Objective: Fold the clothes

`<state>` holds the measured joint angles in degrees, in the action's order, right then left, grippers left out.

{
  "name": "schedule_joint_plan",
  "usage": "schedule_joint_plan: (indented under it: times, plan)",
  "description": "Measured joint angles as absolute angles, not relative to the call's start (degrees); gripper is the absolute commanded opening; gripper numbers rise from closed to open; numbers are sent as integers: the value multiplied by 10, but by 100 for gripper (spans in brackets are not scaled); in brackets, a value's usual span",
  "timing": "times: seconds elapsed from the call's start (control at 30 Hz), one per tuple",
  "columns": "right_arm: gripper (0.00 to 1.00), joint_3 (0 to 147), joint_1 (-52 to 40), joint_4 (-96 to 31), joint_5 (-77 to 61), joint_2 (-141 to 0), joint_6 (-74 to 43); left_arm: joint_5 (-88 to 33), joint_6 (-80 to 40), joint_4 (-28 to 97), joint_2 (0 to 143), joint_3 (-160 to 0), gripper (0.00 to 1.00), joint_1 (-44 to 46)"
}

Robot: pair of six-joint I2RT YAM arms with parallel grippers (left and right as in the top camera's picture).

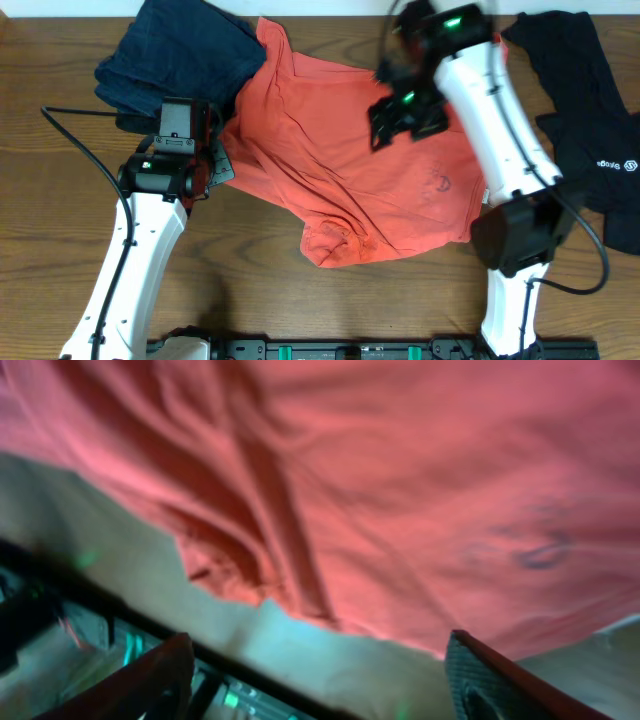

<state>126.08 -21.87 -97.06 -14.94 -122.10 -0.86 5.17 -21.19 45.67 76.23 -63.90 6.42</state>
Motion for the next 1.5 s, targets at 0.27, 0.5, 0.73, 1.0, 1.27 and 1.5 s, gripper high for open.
schedule_joint_plan:
  times: [0.27,0.5,0.73,1.0,1.27,1.5]
  plan:
    - [73,1160,-355,-931,-132,-1213,-48,69,-212,441,762,-639,6,63]
    - [68,1026,-416,-826,-109,-1162,-104,79,-212,432,763,-639,6,39]
    - [56,844,-431,-671,-100,-1074,-130,81,-212,399,764,-639,6,23]
    - [52,706,-443,-594,-97,-1068,-141,77,-212,387,764,-639,6,23]
    - [45,670,-425,-577,-66,-1068,-180,77,-212,387,764,-639,6,23]
    - [43,670,-380,-563,-42,-1068,-202,77,-212,387,764,-639,6,23]
